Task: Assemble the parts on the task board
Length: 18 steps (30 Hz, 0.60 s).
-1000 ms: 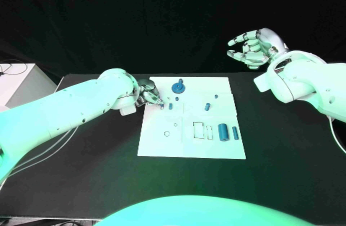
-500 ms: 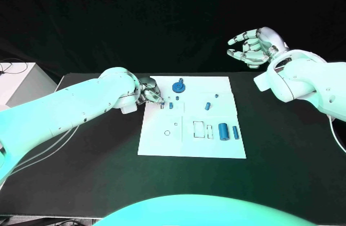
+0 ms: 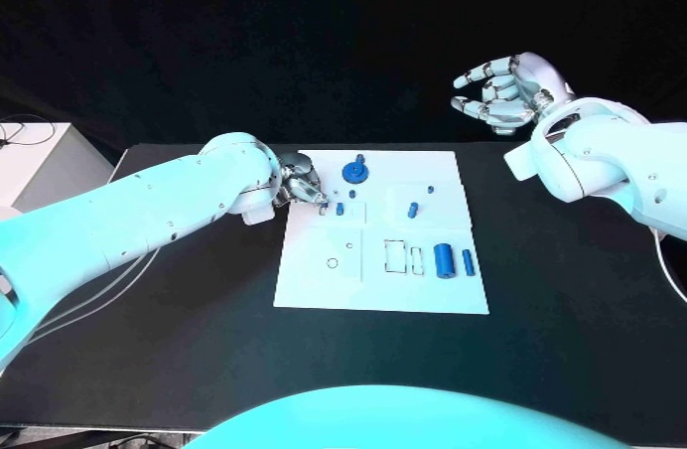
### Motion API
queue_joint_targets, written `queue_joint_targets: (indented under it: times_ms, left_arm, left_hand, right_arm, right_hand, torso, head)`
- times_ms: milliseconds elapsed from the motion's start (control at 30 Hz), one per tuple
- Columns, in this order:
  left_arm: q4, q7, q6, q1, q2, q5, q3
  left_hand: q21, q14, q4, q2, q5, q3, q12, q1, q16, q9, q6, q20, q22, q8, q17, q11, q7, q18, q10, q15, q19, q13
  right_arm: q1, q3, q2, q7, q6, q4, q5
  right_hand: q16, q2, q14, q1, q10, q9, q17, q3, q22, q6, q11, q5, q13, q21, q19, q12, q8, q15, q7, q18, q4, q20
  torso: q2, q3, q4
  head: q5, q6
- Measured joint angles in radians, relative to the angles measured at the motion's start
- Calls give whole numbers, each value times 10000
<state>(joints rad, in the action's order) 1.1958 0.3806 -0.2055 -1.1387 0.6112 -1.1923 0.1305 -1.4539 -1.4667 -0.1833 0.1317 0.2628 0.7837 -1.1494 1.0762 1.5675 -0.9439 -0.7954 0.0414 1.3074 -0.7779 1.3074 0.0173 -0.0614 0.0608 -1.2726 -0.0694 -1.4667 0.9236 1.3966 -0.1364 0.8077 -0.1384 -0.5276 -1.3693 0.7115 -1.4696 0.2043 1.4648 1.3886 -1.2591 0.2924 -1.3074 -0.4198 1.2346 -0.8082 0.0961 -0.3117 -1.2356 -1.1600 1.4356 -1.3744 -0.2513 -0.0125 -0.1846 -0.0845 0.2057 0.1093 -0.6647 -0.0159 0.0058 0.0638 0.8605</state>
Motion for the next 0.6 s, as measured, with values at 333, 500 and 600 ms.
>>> queue_joint_targets:
  times_ms: [333,500,600]
  left_arm:
    - [-108,13,-11,3,-24,-23,-45]
    - [-131,15,-18,10,-27,-27,-88]
    - [-136,16,-24,16,-27,-29,-113]
  left_hand:
    - [0,0,0,1,-8,0,0,-1,0,0,-2,0,0,2,0,0,-1,0,0,0,0,1]
    - [0,0,0,1,-11,0,0,-1,0,0,-4,0,0,23,0,0,-2,1,0,0,0,-9]
    - [0,0,0,2,-13,0,0,-1,0,1,-8,0,0,32,0,0,-5,0,0,0,0,-9]
  right_arm:
    - [0,0,-2,0,0,-3,0]
    - [0,0,-1,-1,0,-4,0]
    - [0,0,0,-1,0,-5,0]
  right_hand:
    - [0,0,0,0,0,0,0,0,0,-1,0,0,0,0,0,0,0,0,1,0,0,0]
    - [0,0,0,0,0,0,0,0,0,-1,0,0,0,0,0,0,0,0,1,0,0,0]
    - [0,0,0,0,0,0,0,-41,-11,29,0,0,13,0,0,0,0,0,-30,1,-41,0]
  torso:
    - [0,4,-2]
    - [1,4,-1]
    - [1,4,-1]
  head:
    - [8,43]
    - [8,53]
    - [14,60]
